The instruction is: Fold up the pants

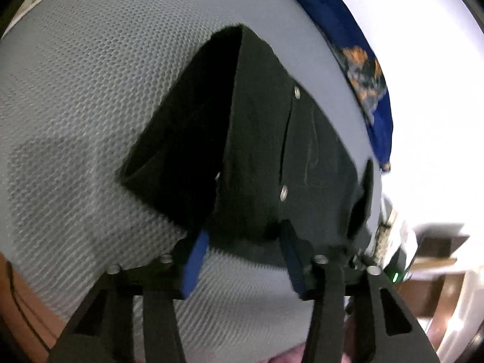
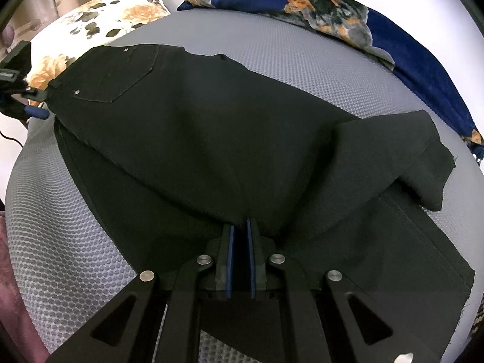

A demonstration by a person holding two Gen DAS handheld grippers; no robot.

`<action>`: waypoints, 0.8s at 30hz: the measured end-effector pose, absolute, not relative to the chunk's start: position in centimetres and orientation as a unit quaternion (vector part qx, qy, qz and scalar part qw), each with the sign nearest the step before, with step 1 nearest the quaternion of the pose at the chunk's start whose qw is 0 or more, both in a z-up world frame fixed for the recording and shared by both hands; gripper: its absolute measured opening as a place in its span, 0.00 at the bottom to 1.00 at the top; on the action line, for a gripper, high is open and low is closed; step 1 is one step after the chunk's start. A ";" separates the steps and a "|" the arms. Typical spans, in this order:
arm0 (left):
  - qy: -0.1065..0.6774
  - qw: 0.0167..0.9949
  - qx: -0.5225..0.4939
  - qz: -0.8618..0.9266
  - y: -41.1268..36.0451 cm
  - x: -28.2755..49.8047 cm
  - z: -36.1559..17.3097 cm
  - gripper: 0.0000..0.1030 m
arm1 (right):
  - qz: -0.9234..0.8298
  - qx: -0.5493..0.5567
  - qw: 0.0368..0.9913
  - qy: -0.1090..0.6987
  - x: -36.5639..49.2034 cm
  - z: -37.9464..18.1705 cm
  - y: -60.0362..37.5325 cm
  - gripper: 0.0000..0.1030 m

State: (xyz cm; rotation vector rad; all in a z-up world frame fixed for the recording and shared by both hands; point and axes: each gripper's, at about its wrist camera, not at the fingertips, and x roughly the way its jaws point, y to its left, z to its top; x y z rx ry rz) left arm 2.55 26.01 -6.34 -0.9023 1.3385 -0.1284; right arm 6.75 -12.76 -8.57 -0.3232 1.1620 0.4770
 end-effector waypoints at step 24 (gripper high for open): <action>0.614 0.777 -0.115 -0.085 24.2 4.5 -7.3 0.24 | 0.200 -0.128 0.780 0.579 1.8 -7.8 -10.8 0.07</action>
